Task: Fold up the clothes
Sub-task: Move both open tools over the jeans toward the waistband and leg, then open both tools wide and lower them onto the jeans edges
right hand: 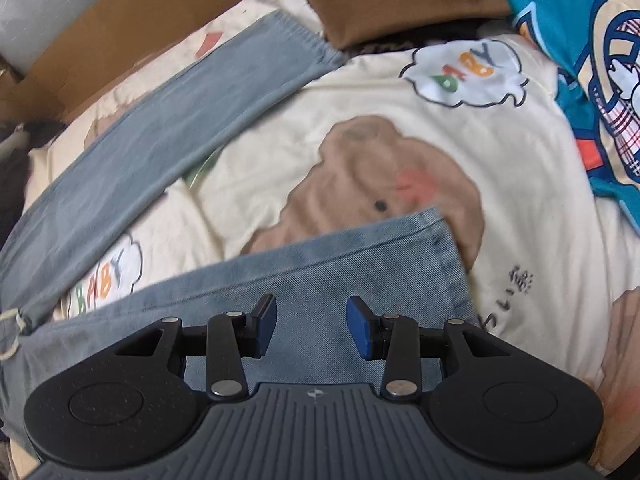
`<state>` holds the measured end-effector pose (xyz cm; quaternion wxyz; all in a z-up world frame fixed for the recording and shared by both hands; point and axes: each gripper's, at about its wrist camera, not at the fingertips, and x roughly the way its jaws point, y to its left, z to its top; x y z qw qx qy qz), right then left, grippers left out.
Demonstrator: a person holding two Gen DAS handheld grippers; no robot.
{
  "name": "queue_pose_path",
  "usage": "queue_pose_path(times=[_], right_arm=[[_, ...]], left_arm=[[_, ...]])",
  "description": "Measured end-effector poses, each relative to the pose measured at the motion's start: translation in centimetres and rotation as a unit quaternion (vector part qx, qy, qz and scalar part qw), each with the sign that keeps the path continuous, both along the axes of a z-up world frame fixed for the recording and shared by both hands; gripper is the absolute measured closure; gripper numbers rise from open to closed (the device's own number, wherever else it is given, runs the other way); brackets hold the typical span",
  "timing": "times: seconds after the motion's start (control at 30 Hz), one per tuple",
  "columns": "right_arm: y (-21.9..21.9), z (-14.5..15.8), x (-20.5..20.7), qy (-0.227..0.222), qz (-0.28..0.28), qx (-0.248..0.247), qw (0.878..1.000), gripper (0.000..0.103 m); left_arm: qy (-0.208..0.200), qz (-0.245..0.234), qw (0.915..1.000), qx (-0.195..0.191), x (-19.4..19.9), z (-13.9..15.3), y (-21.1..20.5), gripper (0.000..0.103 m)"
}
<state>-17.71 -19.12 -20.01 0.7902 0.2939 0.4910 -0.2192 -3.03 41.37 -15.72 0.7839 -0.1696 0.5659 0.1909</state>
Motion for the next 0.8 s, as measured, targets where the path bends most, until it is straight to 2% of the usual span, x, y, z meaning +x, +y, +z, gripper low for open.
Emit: queue_pose_path(times=[0.17, 0.37, 0.5, 0.53, 0.57, 0.6, 0.8], right_arm=[[1.3, -0.1, 0.0, 0.002, 0.028, 0.011, 1.0, 0.057], [2.2, 1.5, 1.6, 0.006, 0.124, -0.023, 0.992, 0.057], [2.5, 2.7, 2.6, 0.003, 0.174, -0.045, 0.984, 0.057], [2.5, 3.1, 2.8, 0.001, 0.179, -0.05, 0.983, 0.057], [2.5, 3.3, 2.9, 0.001, 0.179, -0.054, 0.982, 0.057], [2.5, 3.6, 2.9, 0.002, 0.177, -0.058, 0.982, 0.057], [2.6, 4.4, 3.3, 0.012, 0.168, -0.063, 0.984, 0.057]], left_arm=[[0.014, -0.012, 0.9998, 0.0, -0.9, 0.7, -1.2, 0.05], [0.029, -0.028, 0.9992, -0.001, -1.8, 1.7, -2.6, 0.048], [0.023, -0.042, 0.9988, 0.005, -1.5, 2.9, -3.1, 0.044], [0.021, -0.042, 0.9989, 0.005, -1.5, 3.1, -3.1, 0.041], [0.02, -0.041, 0.9989, 0.006, -1.5, 3.4, -3.1, 0.033], [0.019, -0.038, 0.999, 0.009, -1.5, 3.7, -3.0, 0.031], [0.017, -0.014, 0.9997, -0.007, -1.6, 5.1, -2.5, 0.031]])
